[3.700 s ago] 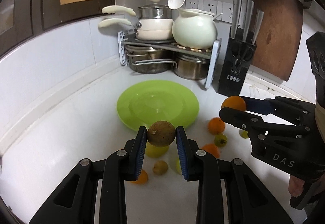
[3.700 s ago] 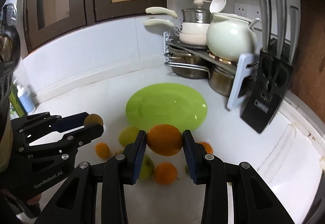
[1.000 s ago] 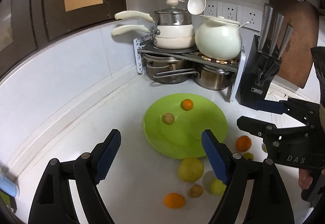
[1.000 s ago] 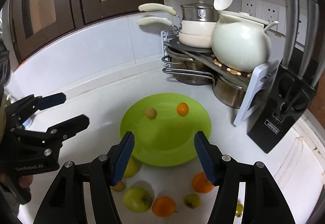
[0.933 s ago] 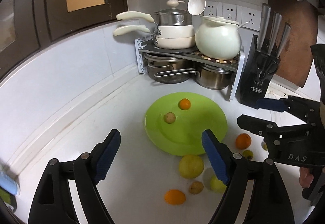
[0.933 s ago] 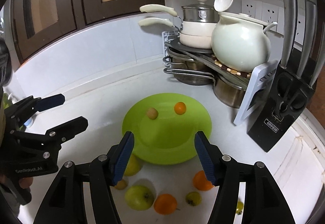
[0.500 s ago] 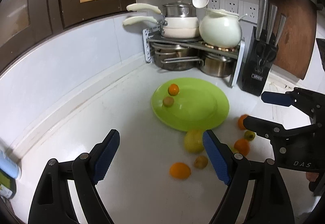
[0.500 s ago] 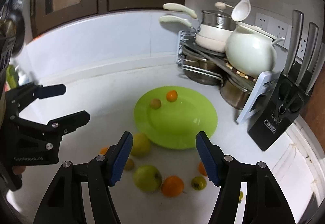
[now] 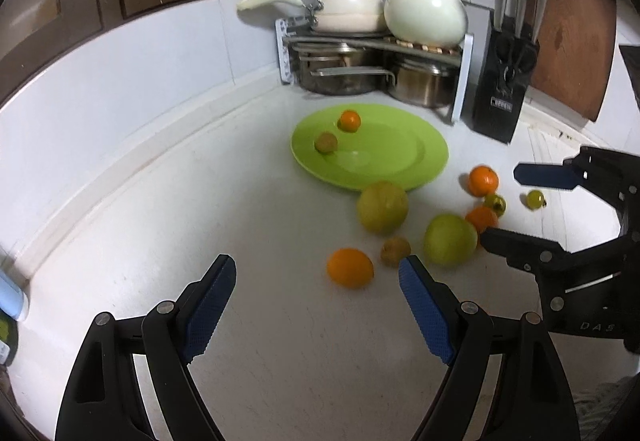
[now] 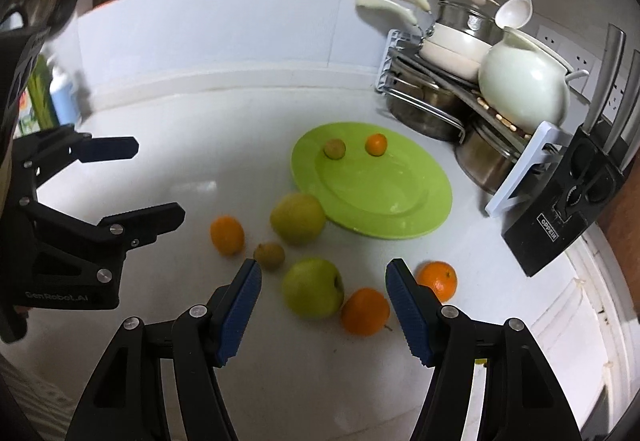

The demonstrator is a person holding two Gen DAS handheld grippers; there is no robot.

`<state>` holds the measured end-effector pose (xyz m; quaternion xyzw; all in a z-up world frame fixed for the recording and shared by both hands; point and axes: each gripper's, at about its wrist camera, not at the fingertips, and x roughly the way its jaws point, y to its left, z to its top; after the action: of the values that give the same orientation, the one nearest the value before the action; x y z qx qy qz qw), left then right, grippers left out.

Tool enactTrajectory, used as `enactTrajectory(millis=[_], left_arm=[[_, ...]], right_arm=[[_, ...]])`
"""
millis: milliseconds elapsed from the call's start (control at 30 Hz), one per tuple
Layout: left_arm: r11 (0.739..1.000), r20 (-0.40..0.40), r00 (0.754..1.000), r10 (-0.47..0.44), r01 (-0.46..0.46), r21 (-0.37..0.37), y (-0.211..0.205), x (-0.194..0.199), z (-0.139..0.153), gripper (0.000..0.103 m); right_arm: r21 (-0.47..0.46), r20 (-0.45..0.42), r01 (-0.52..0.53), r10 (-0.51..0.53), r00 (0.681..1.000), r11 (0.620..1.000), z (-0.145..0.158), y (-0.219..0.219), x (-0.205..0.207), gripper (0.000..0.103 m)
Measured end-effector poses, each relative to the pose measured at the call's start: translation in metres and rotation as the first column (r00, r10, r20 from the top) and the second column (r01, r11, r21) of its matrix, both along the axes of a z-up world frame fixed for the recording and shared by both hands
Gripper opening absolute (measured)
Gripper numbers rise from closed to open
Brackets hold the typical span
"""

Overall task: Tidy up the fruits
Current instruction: 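Grasp the large orange with the left tool while the right tool grasps the green apple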

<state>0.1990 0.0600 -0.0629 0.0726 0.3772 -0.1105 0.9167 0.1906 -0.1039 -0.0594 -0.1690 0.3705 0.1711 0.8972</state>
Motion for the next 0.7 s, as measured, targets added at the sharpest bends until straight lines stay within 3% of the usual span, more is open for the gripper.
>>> enactTrajectory(millis=[400,700], left_arm=[[0.995,-0.011,0.999,-0.049,0.050,0.088,-0.013,0.010,-0.034,0.083],[0.988,-0.042,0.995,-0.093,0.098,0.116,-0.028,0.021,-0.051,0.074]], right_arm=[[-0.122,0.003,-0.040,0.041,0.999,0.992,-0.027,0.015,0.000,0.065],[-0.155,-0.019,-0.054,0.052,0.998,0.986,-0.046,0.021,0.013,0.065]])
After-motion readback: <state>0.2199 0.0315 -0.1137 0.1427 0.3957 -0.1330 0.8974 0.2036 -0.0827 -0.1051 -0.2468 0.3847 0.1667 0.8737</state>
